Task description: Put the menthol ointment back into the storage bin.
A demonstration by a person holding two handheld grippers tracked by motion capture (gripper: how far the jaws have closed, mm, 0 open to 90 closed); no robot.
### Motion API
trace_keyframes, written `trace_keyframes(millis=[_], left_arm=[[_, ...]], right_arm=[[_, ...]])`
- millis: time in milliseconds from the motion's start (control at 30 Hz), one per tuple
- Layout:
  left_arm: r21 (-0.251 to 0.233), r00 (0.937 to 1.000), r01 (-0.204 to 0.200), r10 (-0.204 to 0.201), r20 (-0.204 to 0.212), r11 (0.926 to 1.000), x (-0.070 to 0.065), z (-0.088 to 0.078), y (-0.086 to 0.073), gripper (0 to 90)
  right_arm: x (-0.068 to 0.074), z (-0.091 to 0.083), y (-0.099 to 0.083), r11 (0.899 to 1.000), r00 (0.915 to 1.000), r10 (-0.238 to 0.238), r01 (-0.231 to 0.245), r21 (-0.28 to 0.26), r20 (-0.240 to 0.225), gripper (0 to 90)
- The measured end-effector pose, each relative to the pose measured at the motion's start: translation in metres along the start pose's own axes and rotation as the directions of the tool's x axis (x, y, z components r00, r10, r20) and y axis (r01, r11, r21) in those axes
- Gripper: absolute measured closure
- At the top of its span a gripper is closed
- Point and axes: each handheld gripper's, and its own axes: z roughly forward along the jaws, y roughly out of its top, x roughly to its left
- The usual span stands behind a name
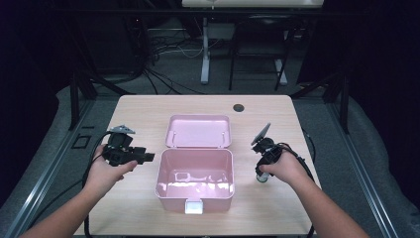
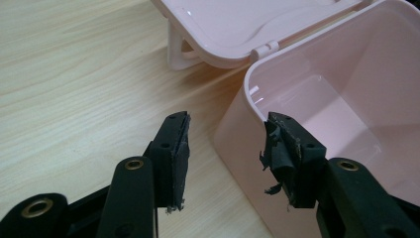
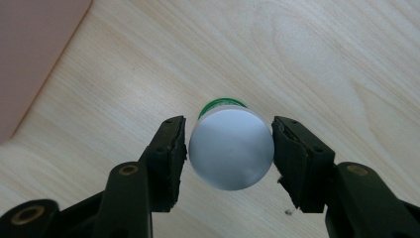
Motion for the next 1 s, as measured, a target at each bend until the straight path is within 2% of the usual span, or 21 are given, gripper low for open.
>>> trace_keyframes(millis=[133,167,200,267,667,1000], left_arm=[[0.001,1.0000,-0.001,0.001,-0.002,1.0000,0.001,0.000,0.000,51.9],[0.002,1.0000,-0.001,0.001,-0.002,1.0000,0.001,0.001,0.000,51.9],[0.002,1.0000,-0.002,0.002,-0.002,1.0000,0.001,0.001,0.000,51.9],[0.003,1.0000,-0.001,0.001,-0.002,1.0000,0.000,0.001,0.000,51.9],[0.004,1.0000,0.000,0.000,-0.002,1.0000,0.000,0.001,0.000,51.8],[-0.003,0.9999,0.010,-0.010,0.003,0.9999,0.002,0.000,-0.003,51.9]], right_arm=[[-0.002,0.005,-0.003,1.000,0.9998,0.016,-0.016,0.009,-0.013,48.3],[-0.003,0.008,-0.004,1.000,0.9998,0.014,-0.014,-0.008,-0.017,48.7],[-0.004,0.007,-0.004,1.000,0.9998,0.012,-0.012,0.019,-0.015,48.8],[-0.004,0.008,-0.004,1.000,0.9998,0.008,-0.007,0.017,-0.017,49.4],[-0.001,0.007,-0.002,1.000,1.0000,-0.007,0.007,0.018,0.001,50.0],[0.000,-0.007,0.003,1.000,0.9998,-0.020,0.020,0.009,0.007,50.0]])
